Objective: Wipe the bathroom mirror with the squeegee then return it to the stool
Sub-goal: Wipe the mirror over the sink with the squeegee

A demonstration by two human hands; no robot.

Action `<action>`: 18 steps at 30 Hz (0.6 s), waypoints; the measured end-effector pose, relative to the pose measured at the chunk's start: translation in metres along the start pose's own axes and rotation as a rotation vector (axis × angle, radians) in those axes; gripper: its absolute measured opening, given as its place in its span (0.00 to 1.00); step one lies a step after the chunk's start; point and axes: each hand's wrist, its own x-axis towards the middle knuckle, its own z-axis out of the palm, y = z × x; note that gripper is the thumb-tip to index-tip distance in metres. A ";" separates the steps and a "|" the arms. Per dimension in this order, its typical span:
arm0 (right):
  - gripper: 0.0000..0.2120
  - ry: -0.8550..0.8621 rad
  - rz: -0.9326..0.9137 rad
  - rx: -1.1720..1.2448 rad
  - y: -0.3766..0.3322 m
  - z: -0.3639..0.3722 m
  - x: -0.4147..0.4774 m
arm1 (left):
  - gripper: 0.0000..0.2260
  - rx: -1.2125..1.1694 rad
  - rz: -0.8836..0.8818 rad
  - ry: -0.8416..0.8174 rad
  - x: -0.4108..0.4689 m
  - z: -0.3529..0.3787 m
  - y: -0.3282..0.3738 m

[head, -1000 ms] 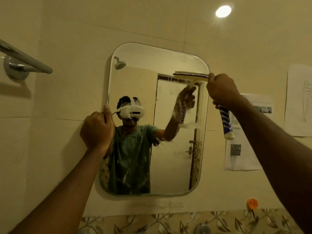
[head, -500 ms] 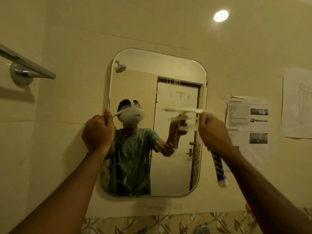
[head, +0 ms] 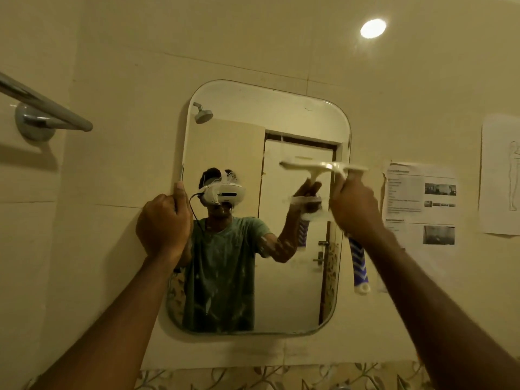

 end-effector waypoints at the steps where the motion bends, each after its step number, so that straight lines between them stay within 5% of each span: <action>1: 0.19 -0.004 0.010 0.007 0.010 0.006 -0.020 | 0.27 0.007 -0.010 0.006 -0.002 0.001 -0.002; 6: 0.21 -0.061 0.122 -0.060 0.033 0.018 -0.096 | 0.28 0.036 -0.027 0.014 -0.013 0.002 -0.007; 18: 0.21 -0.007 0.071 0.008 0.019 0.004 -0.041 | 0.28 0.086 0.014 0.052 -0.016 0.002 -0.009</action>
